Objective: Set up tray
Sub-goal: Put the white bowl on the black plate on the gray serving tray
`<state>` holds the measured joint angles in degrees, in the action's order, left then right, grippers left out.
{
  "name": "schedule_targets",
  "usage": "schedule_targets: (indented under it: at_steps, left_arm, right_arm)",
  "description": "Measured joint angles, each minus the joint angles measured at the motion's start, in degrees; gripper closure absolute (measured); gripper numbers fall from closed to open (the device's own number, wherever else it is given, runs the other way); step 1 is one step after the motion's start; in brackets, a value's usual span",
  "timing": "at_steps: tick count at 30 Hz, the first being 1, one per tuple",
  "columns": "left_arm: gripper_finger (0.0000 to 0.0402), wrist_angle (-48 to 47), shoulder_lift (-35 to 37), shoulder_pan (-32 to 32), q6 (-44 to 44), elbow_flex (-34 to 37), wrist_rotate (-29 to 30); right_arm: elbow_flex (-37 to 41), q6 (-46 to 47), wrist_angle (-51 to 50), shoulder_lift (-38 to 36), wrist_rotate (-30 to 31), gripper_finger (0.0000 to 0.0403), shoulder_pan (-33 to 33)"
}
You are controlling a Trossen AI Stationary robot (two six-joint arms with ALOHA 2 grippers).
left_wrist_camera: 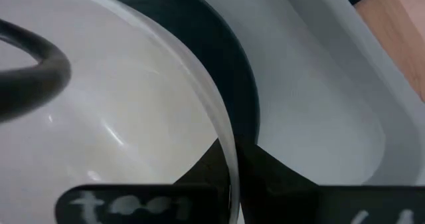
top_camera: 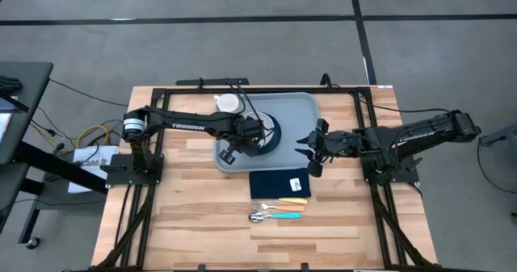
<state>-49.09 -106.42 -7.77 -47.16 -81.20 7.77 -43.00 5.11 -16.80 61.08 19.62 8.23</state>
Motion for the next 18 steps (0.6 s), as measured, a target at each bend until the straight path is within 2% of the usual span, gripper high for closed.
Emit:
schedule_targets:
  at_steps: [18]
  left_arm:
    - [0.0402,0.8,-1.6,0.0,2.5,0.0,-0.3]
  right_arm:
    - [0.0,0.0,-0.3,0.0,0.0,0.0284,0.0]
